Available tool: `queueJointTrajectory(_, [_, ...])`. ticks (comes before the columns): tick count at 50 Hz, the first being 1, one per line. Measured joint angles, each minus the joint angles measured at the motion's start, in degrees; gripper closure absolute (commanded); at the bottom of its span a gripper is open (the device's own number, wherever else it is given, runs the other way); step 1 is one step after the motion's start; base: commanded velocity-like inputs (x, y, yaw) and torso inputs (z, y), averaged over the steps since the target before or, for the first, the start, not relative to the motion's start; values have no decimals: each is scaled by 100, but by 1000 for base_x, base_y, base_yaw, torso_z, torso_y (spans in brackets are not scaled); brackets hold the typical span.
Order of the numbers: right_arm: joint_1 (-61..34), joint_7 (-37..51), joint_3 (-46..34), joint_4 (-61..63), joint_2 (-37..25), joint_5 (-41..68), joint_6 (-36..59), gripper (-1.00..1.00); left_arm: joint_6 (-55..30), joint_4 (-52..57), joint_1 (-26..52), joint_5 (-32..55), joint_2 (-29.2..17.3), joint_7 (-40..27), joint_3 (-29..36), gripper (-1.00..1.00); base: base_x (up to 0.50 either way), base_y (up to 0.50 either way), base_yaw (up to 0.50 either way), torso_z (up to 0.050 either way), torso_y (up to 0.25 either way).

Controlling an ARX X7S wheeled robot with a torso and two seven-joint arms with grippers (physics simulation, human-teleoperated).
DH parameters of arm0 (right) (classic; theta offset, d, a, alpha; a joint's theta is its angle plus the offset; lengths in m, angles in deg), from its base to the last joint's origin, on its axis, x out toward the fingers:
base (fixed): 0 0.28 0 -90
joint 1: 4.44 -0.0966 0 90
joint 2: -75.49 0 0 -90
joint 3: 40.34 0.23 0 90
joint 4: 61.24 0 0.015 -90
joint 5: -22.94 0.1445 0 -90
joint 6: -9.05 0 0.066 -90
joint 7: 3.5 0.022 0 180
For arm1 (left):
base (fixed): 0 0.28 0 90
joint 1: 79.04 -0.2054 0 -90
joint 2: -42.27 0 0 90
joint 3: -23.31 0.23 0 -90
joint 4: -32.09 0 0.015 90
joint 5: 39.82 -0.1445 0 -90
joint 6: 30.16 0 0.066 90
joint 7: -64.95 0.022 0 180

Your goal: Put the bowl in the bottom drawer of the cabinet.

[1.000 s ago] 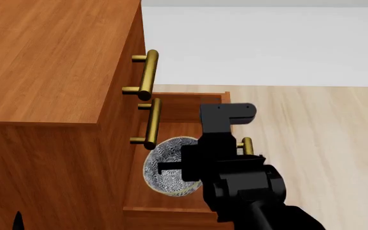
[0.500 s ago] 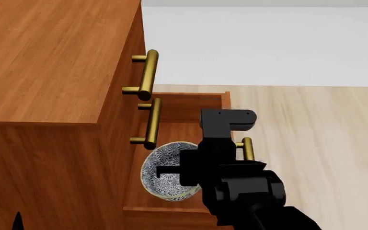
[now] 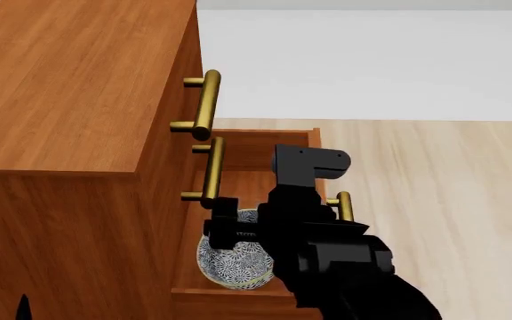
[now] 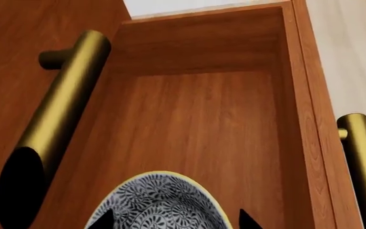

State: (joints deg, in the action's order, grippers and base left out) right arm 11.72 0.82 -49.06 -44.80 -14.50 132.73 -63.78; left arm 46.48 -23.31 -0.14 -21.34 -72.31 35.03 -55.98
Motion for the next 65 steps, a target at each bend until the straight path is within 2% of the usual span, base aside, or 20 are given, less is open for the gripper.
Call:
queueJointTrajectory(32, [-457, 346, -2094, -118, -7, 1147, -522, -100, -17, 43, 16, 34, -45, -51, 11, -100, 0, -1, -1, 0, 0])
queueJointTrajectory(51, [-786, 327, -3434, -135, -118, 2338, -817, -100, -6, 32, 29, 46, -61, -71, 27, -100, 0, 0, 0, 0, 0])
queueJointTrajectory(65, [-978, 291, -4102, -128, -369, 3070, -942, -100, -28, 56, 40, 39, -69, -104, 56, -100, 0, 0, 0, 0, 0])
